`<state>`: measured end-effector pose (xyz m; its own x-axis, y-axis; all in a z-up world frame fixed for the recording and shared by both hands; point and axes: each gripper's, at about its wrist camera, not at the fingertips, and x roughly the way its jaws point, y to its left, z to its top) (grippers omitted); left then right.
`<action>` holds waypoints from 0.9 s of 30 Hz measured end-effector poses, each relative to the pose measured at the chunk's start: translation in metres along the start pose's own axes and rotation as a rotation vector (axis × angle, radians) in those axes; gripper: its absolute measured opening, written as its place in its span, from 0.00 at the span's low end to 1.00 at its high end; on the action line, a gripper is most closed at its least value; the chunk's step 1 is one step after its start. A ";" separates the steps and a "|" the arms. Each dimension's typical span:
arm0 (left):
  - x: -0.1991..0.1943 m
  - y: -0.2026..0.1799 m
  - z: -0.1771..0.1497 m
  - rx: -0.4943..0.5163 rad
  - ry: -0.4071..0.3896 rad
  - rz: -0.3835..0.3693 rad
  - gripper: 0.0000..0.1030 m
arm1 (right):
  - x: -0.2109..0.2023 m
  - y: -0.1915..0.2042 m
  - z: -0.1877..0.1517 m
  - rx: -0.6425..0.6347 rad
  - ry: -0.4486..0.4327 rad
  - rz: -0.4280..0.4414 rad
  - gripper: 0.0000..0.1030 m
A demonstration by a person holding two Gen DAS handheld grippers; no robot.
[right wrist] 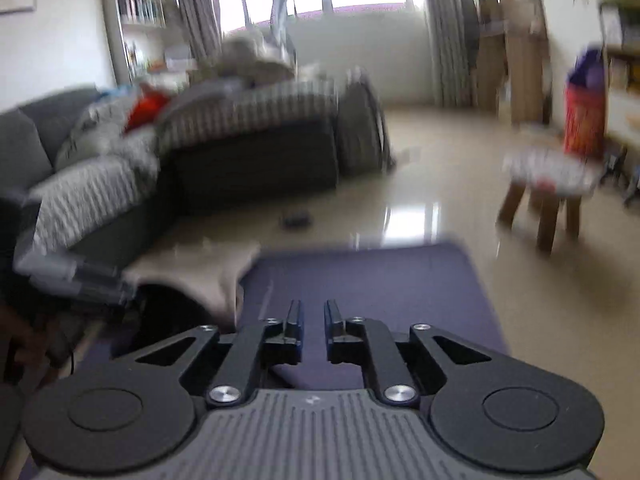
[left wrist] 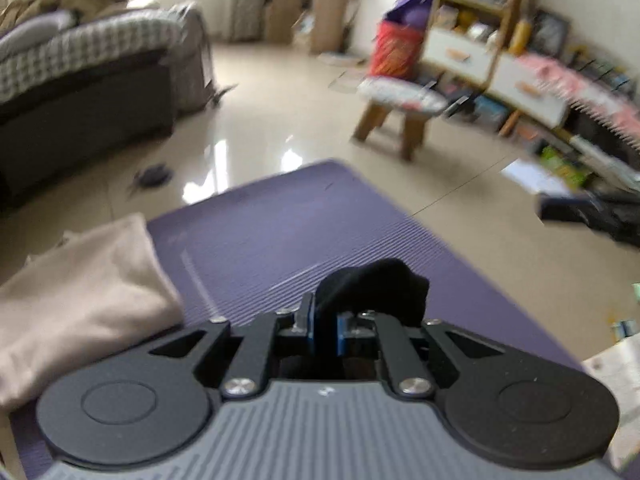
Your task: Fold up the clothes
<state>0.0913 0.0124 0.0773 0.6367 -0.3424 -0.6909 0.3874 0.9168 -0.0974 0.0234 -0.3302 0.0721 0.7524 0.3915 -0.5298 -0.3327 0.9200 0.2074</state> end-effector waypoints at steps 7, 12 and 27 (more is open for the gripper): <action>0.047 0.031 0.024 -0.072 -0.045 0.093 0.08 | 0.061 -0.007 -0.044 0.056 0.171 0.018 0.31; 0.066 0.047 0.044 -0.137 -0.108 0.134 0.08 | 0.114 -0.014 -0.069 0.181 0.261 0.079 0.45; 0.150 0.081 0.084 -0.178 -0.240 0.312 0.17 | 0.201 -0.011 -0.097 0.226 0.297 0.040 0.55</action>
<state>0.2743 0.0181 0.0261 0.8505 -0.0620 -0.5223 0.0437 0.9979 -0.0472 0.1231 -0.2637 -0.1164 0.5328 0.4345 -0.7262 -0.1993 0.8984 0.3913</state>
